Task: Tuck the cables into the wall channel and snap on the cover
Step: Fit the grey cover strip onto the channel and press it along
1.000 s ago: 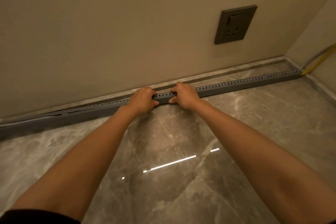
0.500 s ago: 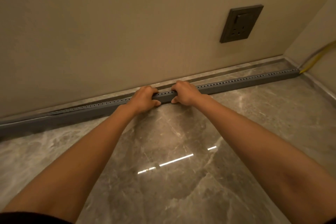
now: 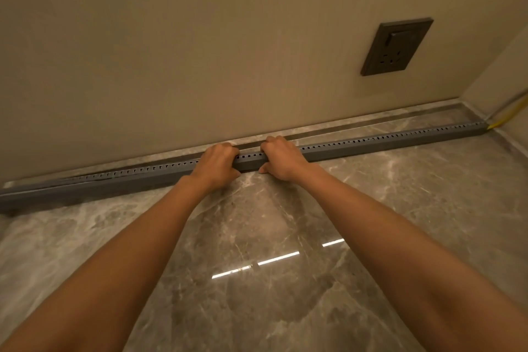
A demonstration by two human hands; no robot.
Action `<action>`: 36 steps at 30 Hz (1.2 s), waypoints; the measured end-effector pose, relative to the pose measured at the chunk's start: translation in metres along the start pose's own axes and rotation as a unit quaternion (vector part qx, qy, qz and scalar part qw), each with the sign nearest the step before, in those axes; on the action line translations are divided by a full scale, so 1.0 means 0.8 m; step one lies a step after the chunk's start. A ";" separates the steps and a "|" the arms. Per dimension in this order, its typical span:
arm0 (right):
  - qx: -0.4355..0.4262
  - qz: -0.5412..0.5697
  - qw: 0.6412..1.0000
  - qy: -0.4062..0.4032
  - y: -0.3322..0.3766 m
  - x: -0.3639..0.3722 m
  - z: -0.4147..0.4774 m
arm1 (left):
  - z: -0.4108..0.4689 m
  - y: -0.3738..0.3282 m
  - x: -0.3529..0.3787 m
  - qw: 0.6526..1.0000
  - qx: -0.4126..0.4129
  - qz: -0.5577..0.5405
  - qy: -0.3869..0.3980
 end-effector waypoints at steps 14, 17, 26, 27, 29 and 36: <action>0.058 0.088 0.994 0.013 0.017 0.008 0.007 | -0.016 0.055 0.002 0.991 -0.035 -0.127 0.020; 0.047 0.120 0.991 0.022 0.043 0.022 0.013 | -0.026 0.084 0.005 0.991 -0.048 -0.121 0.022; 0.061 0.139 0.987 -0.044 0.055 0.030 0.016 | -0.038 0.080 0.001 0.998 -0.045 -0.046 -0.020; 0.058 0.135 0.988 -0.047 0.056 0.030 0.016 | -0.038 0.079 0.000 0.998 -0.047 -0.043 -0.024; 0.046 0.126 0.989 -0.053 0.059 0.030 0.015 | -0.039 0.078 -0.003 0.997 -0.051 -0.037 -0.033; 0.038 0.112 0.991 -0.062 0.063 0.029 0.012 | -0.040 0.078 -0.005 0.997 -0.050 -0.036 -0.041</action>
Point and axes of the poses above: each hand's wrist, its own z-axis towards the middle knuckle, its own x-axis out of the palm, y = z × x, the point moved 10 cm from there along z, towards the middle knuckle, and after that the axes turned 14 degrees about z, right-handed, at the moved point
